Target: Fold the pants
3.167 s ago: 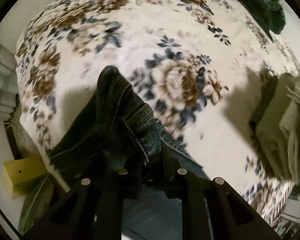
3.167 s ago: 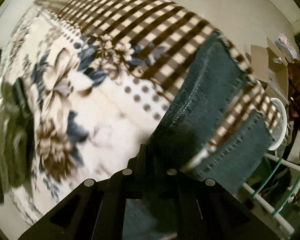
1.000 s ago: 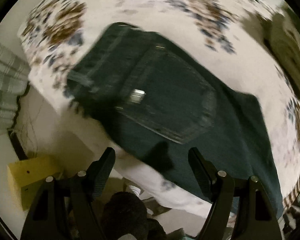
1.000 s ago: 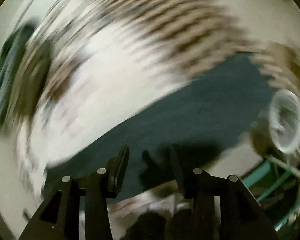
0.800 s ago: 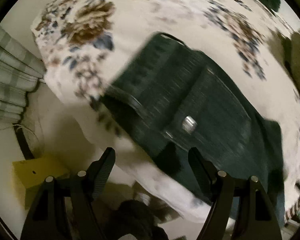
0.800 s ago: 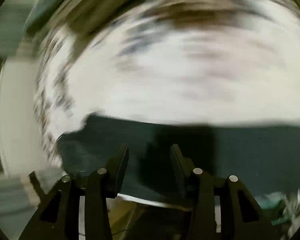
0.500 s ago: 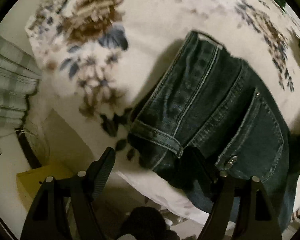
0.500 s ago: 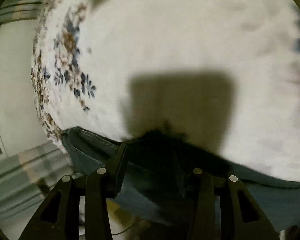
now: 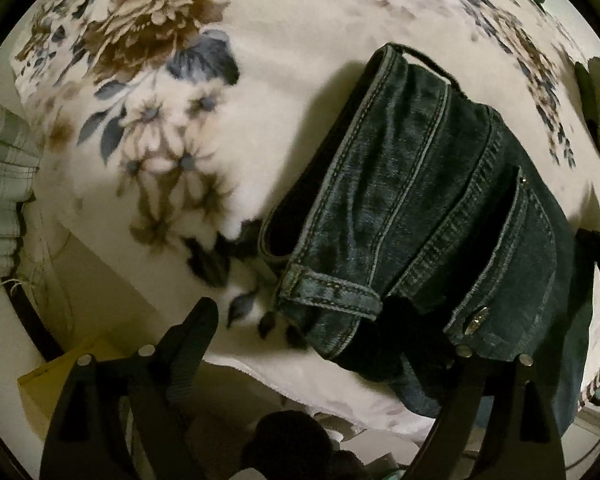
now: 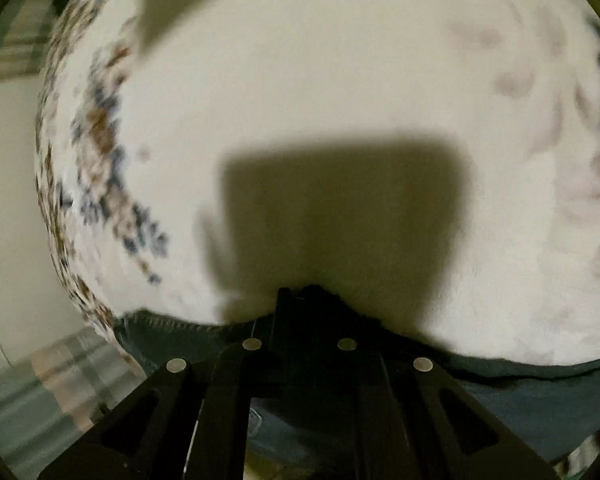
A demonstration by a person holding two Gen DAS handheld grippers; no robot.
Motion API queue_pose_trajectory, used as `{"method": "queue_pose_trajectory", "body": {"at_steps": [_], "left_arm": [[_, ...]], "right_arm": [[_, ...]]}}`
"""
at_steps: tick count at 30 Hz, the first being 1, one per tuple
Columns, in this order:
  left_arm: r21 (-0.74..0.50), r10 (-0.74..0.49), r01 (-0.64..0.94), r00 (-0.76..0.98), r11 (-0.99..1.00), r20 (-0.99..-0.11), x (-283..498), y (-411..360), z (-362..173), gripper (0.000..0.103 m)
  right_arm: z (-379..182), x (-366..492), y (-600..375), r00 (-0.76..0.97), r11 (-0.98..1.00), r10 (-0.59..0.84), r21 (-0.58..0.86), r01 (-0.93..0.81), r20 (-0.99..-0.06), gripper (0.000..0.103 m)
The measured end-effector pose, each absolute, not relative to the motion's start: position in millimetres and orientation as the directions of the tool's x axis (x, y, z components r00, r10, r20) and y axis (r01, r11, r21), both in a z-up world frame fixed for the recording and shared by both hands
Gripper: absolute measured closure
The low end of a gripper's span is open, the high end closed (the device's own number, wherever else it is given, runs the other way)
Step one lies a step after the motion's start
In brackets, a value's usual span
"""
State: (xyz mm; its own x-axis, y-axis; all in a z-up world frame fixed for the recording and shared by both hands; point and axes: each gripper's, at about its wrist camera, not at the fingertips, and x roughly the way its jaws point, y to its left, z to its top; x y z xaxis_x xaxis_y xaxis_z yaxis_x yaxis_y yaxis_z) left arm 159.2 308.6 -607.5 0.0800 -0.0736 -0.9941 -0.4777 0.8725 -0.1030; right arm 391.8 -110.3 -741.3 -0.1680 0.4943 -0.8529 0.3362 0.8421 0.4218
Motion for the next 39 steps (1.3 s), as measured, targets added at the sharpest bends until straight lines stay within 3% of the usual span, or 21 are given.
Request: {"method": "queue_pose_trajectory", "body": {"at_steps": [2, 6, 11, 13, 15, 23, 25, 27, 36, 39], "left_arm": [[-0.089, -0.055, -0.464, 0.084, 0.881, -0.995, 162, 315, -596, 0.014], [-0.067, -0.012, -0.408, 0.135, 0.911, -0.991, 161, 301, -558, 0.014], [-0.085, -0.033, -0.286, 0.182, 0.954, -0.983, 167, 240, -522, 0.014], [-0.096, -0.055, -0.223, 0.187, 0.97, -0.981, 173, 194, -517, 0.014], [-0.106, -0.078, -0.156, 0.175, 0.982, -0.981, 180, 144, -515, 0.014], [-0.077, -0.089, 0.083, 0.143, 0.994, -0.986, 185, -29, -537, 0.014], [-0.058, -0.077, 0.133, 0.143, 0.989, -0.987, 184, -67, -546, 0.014], [-0.026, -0.051, 0.18, 0.138, 0.983, -0.989, 183, -100, -557, 0.014], [0.137, 0.104, 0.281, 0.129, 0.95, -0.986, 180, -171, -604, 0.013], [0.147, 0.116, 0.256, 0.132, 0.955, -0.984, 178, -169, -608, 0.004]], "right_arm": [[-736, 389, -115, -0.156, 0.82, 0.531, 0.458, 0.342, -0.833, 0.09], [-685, 360, -152, -0.019, 0.81, 0.537, 0.509, 0.291, -0.843, 0.046], [-647, 277, -241, 0.118, 0.788, 0.484, 0.491, 0.372, -0.867, 0.032], [-643, 238, -278, 0.157, 0.772, 0.446, 0.467, 0.431, -0.881, 0.013], [-641, 193, -320, 0.207, 0.729, 0.411, 0.456, 0.51, -0.888, 0.004], [-664, 24, -512, 0.38, 0.436, 0.18, 0.42, 0.796, -0.907, 0.007], [-674, 0, -550, 0.414, 0.376, 0.151, 0.44, 0.815, -0.897, 0.024], [-687, -20, -588, 0.441, 0.327, 0.131, 0.459, 0.826, -0.888, 0.034], [-731, -55, -658, 0.639, 0.201, 0.151, 0.656, 0.727, -0.754, 0.04], [-730, -63, -659, 0.68, 0.186, 0.154, 0.697, 0.693, -0.717, 0.042]]}}
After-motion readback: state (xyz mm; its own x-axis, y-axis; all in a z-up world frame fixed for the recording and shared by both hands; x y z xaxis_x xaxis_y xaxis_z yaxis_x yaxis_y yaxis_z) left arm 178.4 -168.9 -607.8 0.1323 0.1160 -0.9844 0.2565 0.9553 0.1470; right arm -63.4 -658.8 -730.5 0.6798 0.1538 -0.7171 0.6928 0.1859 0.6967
